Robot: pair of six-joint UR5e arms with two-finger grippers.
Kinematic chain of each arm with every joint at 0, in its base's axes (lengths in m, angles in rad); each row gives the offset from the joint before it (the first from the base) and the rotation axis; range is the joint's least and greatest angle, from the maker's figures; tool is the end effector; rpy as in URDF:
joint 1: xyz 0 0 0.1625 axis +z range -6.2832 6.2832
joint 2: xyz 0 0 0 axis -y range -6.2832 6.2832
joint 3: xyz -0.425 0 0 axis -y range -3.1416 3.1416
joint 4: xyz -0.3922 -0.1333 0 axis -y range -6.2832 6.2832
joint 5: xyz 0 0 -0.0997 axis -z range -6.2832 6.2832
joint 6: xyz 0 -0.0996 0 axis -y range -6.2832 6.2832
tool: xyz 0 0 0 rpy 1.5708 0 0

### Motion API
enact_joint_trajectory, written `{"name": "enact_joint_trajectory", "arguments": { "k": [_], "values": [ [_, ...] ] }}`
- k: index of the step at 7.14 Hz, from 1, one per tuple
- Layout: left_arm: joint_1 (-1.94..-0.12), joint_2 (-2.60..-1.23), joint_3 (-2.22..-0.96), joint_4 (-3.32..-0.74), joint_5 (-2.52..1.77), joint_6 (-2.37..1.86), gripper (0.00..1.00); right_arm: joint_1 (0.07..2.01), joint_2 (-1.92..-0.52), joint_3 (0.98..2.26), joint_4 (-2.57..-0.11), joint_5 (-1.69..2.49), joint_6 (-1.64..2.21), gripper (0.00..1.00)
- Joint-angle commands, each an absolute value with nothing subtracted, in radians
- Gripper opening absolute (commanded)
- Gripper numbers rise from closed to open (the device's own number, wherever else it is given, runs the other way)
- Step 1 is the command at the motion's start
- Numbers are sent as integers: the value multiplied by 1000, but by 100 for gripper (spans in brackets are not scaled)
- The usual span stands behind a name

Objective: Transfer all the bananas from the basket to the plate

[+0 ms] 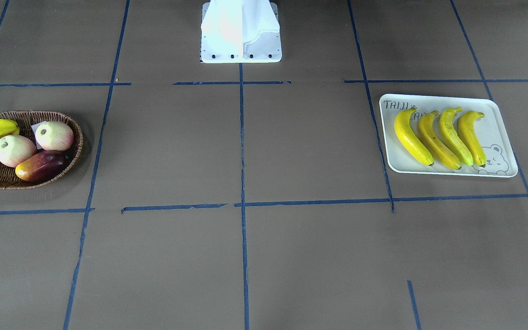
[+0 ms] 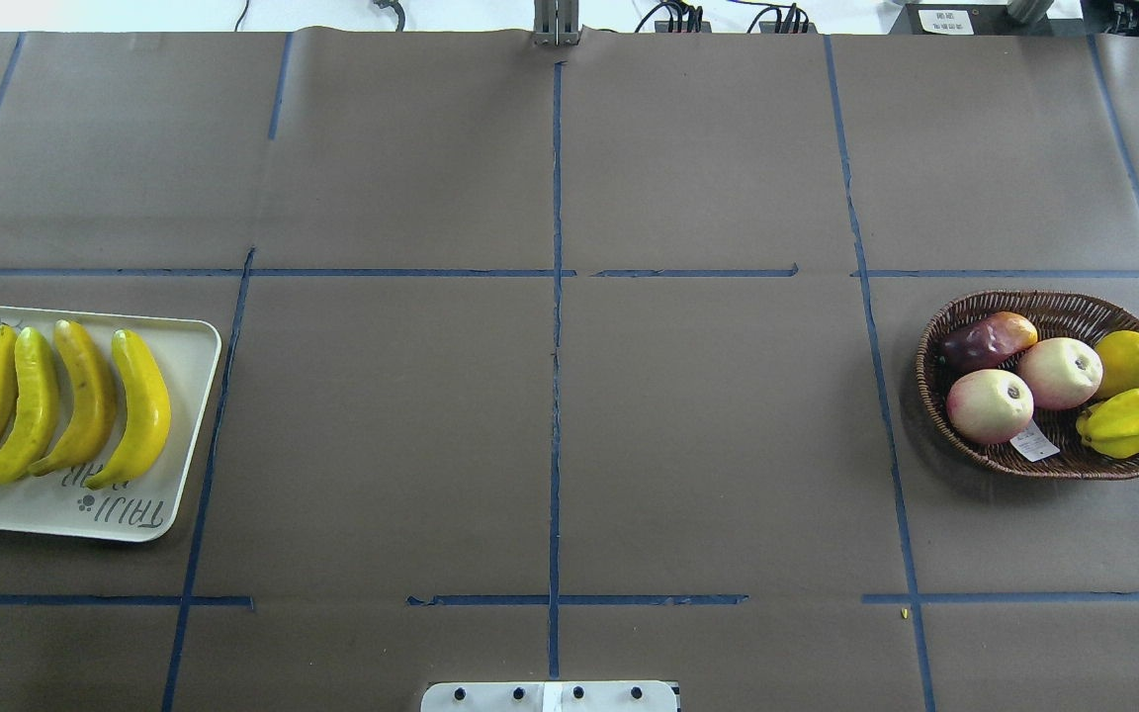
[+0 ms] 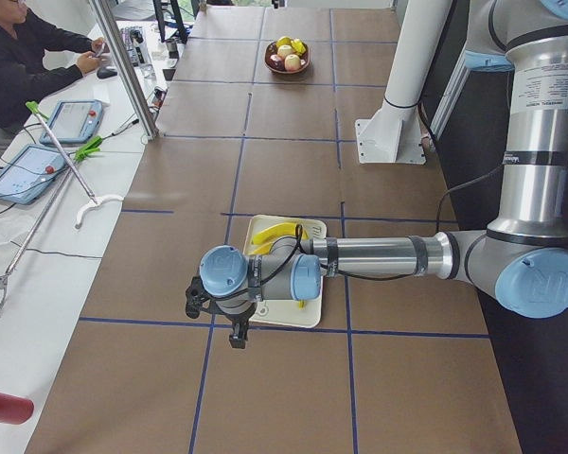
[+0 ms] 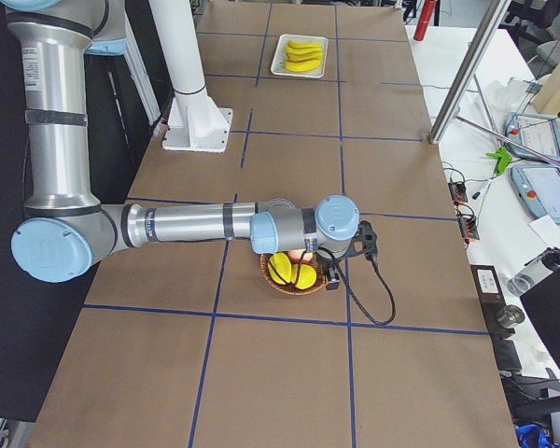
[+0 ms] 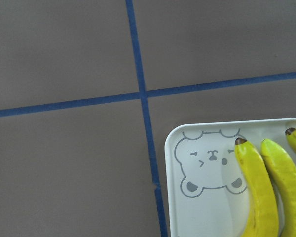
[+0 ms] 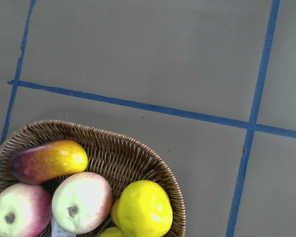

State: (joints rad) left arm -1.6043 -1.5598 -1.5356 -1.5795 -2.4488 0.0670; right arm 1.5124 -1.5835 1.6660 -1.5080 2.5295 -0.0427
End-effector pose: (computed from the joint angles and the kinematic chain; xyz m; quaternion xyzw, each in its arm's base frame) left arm -0.0729 -0.4822 0.6729 0.0044 0.4253 0.0072 0.9050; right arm 0.0230 -0.4946 0.5973 0.0608 -0.4605 -0.0781 0.8821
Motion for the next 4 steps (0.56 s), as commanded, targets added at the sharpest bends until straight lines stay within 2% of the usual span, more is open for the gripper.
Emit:
{"name": "enact_joint_trajectory", "arguments": {
  "k": [1, 4],
  "values": [
    [-1606, -1540, -1534, -1591, -2441, 41, 100, 1513, -1598, 1655, -1508, 2516, -43, 100],
    [-1608, -1549, -1543, -1591, -2425, 60, 100, 1545, -1597, 1637, -1511, 2464, -41, 100]
  ]
}}
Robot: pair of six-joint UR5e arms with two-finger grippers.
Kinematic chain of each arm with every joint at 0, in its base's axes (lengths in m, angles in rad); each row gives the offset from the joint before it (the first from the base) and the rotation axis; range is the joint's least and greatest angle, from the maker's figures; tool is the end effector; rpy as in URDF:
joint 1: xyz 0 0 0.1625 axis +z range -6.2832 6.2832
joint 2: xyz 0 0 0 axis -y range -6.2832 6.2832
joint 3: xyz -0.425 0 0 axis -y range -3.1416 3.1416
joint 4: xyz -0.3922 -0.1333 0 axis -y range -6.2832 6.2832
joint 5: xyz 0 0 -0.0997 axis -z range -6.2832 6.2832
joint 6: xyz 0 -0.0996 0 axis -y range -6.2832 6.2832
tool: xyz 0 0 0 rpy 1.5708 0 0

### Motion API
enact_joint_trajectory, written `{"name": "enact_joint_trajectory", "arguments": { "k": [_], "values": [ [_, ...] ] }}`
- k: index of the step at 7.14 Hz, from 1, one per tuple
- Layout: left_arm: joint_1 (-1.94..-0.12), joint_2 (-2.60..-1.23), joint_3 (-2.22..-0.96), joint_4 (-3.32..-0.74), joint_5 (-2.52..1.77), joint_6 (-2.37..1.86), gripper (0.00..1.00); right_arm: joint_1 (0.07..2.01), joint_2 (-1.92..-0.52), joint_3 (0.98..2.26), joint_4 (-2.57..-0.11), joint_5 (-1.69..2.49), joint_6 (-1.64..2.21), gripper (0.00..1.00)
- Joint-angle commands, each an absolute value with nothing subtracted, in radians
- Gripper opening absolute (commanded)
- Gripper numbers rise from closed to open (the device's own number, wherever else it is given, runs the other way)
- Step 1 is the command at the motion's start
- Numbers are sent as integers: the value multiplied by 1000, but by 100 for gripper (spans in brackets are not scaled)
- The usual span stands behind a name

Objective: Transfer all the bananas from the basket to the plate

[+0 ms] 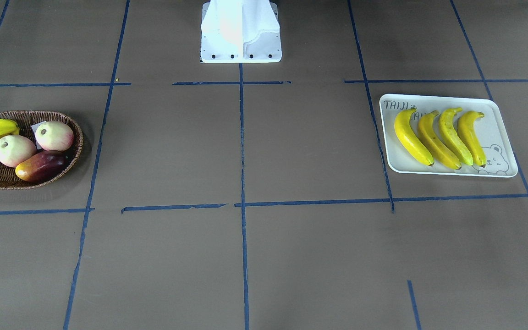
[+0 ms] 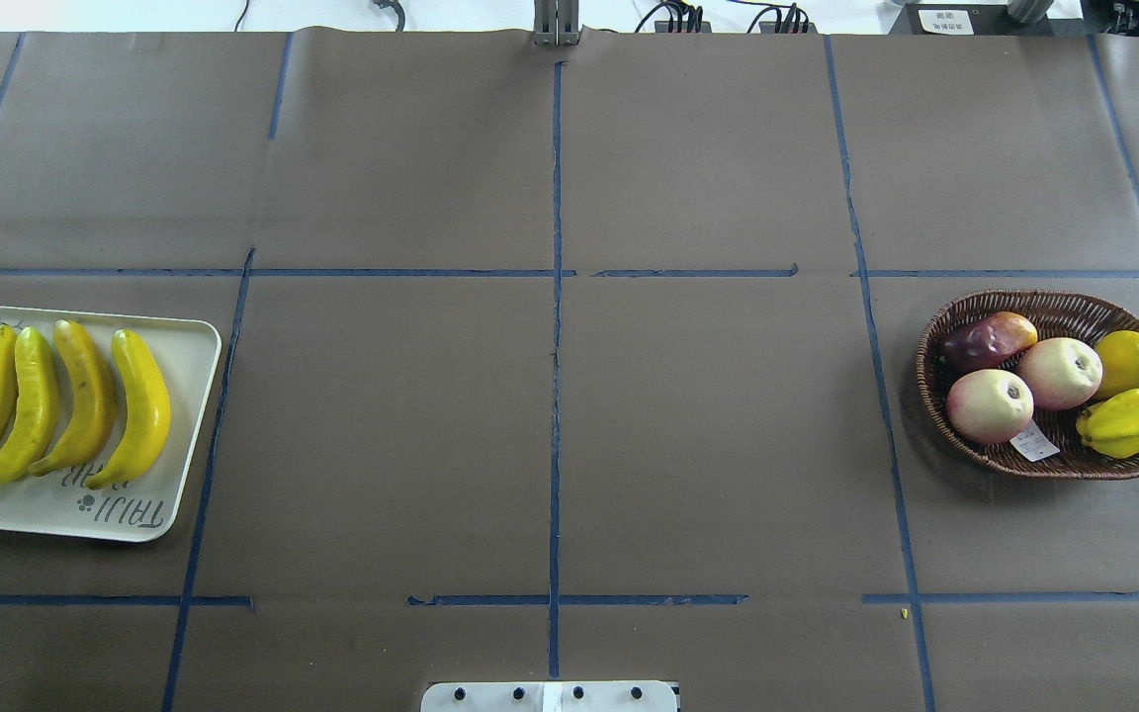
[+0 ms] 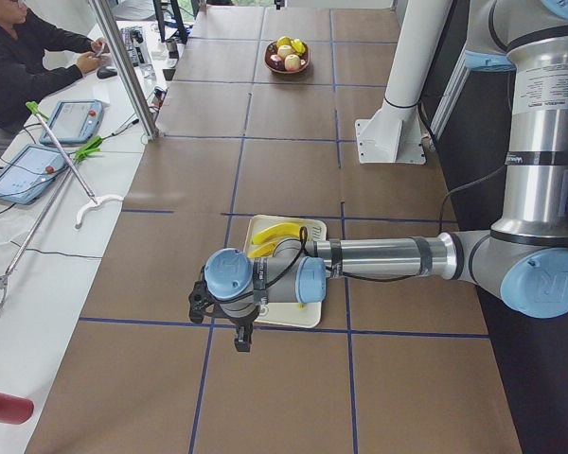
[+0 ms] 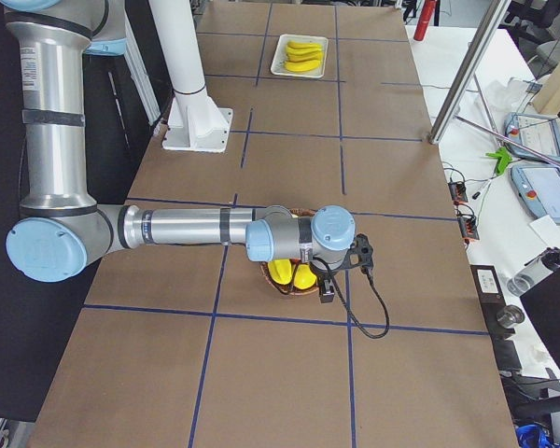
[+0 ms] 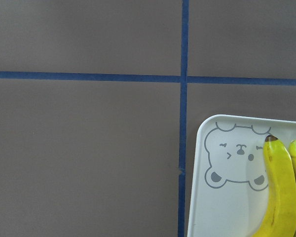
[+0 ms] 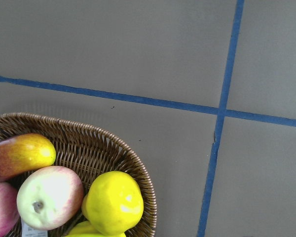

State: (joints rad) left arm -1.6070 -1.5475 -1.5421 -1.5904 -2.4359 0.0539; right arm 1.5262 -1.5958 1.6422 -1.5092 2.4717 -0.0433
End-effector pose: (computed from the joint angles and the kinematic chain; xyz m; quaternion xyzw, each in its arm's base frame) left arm -0.0748 -0.4769 0.6756 0.0042 0.4194 0.0012 0.9078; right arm 0.0335 -0.4889 0.6199 0.0483 -0.4348 -0.0630 0.8970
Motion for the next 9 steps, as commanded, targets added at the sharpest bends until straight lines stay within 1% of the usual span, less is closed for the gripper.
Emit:
{"name": "enact_joint_trajectory", "arguments": {
  "k": [1, 3, 5, 9],
  "values": [
    [-1609, -1551, -1540, -1589, -2425, 61, 100, 1578, -1597, 1632, -1520, 2468, -40, 100],
    [-1611, -1545, -1545, -1591, -2428, 61, 100, 1609, -1624, 1628, -1525, 2465, -37, 100],
    [-1611, -1543, -1545, -1591, -2427, 61, 100, 1609, -1629, 1620, -1598, 2454, 11, 100],
    [-1611, -1543, -1545, -1591, -2428, 61, 100, 1647, -1628, 1620, -1594, 2435, 5, 100]
  ]
}}
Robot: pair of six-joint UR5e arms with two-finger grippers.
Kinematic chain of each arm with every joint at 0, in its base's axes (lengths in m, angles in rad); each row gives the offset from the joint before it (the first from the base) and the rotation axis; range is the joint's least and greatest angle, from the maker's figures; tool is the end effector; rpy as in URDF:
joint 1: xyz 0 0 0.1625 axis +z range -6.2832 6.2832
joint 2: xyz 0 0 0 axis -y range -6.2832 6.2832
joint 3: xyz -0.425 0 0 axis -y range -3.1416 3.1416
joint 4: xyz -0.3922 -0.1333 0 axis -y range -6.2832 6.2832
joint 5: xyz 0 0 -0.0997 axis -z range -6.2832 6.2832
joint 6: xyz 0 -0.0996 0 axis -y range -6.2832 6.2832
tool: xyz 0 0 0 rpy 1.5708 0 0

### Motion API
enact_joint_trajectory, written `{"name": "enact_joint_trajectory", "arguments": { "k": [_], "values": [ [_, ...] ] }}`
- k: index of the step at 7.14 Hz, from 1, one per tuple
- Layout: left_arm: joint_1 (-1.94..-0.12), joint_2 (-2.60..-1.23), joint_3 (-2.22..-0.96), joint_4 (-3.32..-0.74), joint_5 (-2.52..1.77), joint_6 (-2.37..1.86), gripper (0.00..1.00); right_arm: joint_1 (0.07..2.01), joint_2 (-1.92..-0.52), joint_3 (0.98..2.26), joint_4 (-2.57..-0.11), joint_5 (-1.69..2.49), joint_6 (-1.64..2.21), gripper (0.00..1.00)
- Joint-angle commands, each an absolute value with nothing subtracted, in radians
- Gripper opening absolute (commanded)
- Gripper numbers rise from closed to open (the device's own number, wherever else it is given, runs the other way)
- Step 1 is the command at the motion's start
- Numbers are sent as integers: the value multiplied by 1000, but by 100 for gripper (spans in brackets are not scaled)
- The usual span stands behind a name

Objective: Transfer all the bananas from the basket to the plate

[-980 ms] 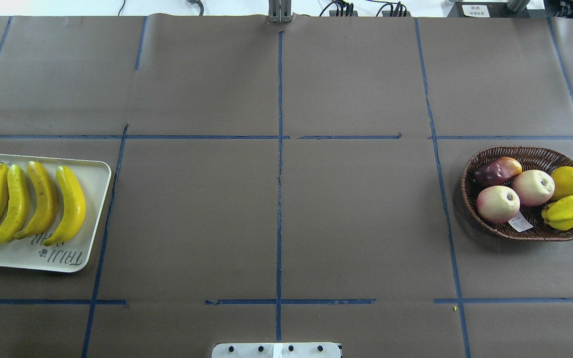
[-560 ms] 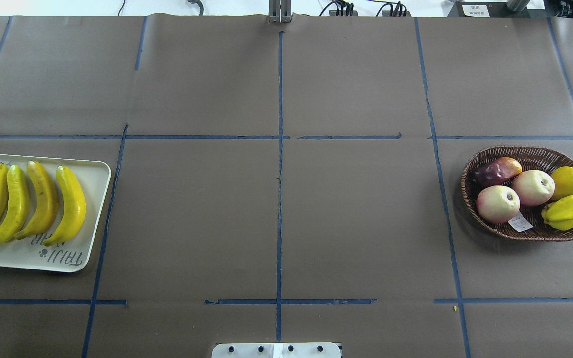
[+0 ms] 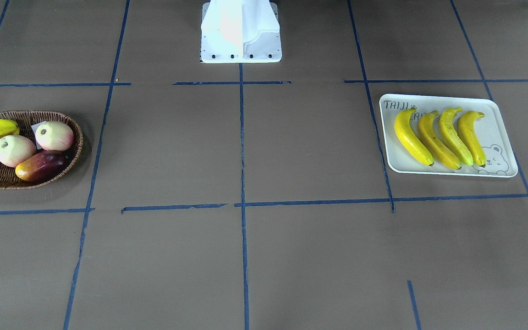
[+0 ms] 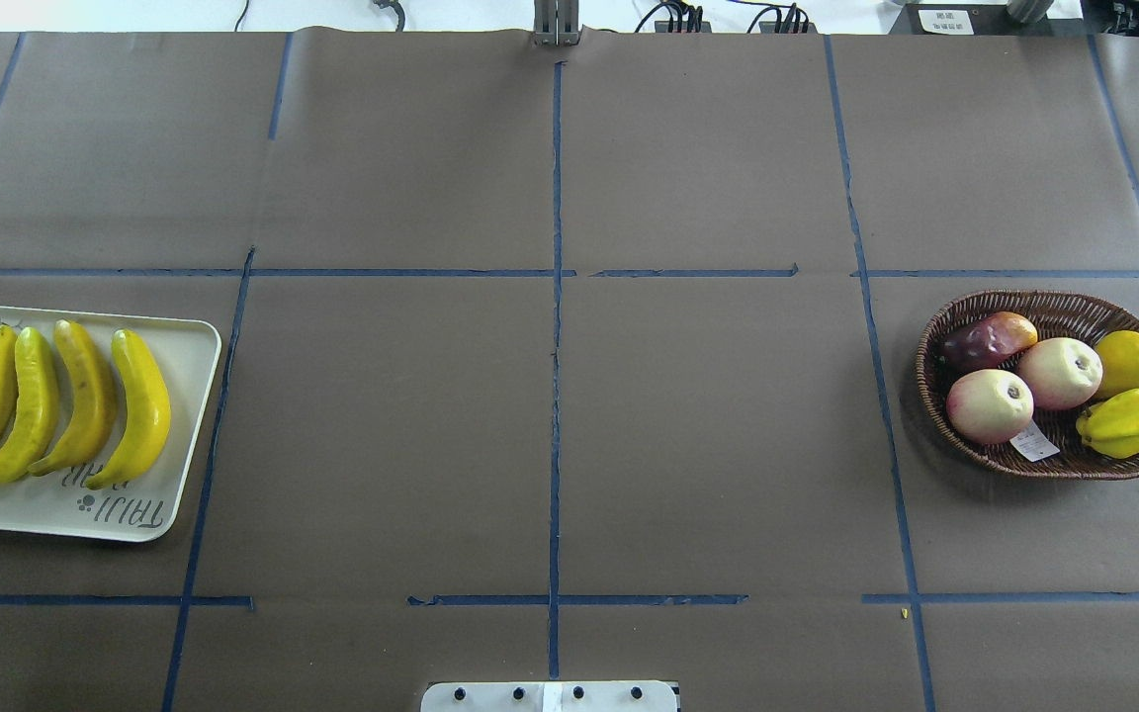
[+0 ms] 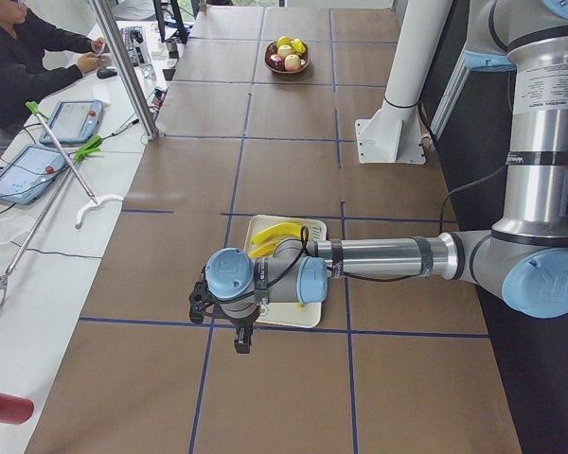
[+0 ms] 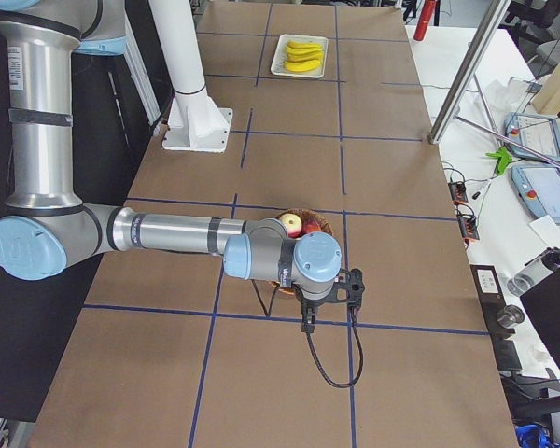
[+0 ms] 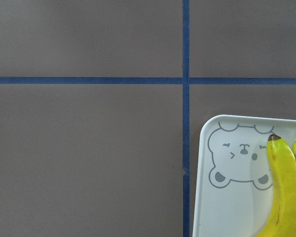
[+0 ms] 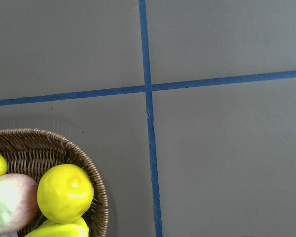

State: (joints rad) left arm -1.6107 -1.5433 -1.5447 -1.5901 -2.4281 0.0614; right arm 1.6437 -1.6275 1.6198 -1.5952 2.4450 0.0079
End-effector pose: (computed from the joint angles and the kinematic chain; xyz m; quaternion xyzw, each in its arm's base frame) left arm -0.0770 -0.4747 0.6769 0.0055 0.4158 0.0026 0.9094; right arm 0.0907 -0.4603 0.6569 -0.0008 -0.4235 0.0434 0.9049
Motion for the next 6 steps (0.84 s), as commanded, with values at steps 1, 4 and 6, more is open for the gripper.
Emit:
{"name": "enact_joint_trajectory", "arguments": {
  "k": [1, 4, 6],
  "values": [
    [-1611, -1543, -1545, -1591, -2428, 61, 100, 1647, -1629, 1620, -1591, 2430, -1, 100],
    [-1611, -1552, -1546, -1591, -2427, 61, 100, 1647, -1629, 1618, -1588, 2431, -3, 100],
    [-1611, -1554, -1546, -1591, -2427, 61, 100, 1647, -1629, 1618, -1588, 2434, -2, 100]
  ]
}}
